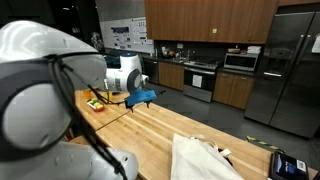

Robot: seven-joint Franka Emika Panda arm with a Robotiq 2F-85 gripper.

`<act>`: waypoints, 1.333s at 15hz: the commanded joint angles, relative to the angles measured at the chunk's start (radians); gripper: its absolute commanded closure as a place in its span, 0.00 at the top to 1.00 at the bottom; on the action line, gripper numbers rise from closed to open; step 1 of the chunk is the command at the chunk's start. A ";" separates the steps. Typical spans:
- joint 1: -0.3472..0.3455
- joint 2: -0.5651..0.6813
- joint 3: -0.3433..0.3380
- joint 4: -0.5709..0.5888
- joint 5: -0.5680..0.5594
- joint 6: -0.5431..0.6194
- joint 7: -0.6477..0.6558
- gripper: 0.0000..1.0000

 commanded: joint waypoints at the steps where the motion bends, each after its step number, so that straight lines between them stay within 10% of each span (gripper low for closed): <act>1: 0.074 0.253 0.064 0.077 -0.001 0.030 -0.012 1.00; 6: 0.028 0.569 0.192 0.148 -0.152 0.124 0.005 1.00; 7: 0.043 0.434 0.178 0.074 -0.088 0.106 0.005 1.00; 20: 0.012 0.585 0.213 0.149 -0.128 0.131 0.004 1.00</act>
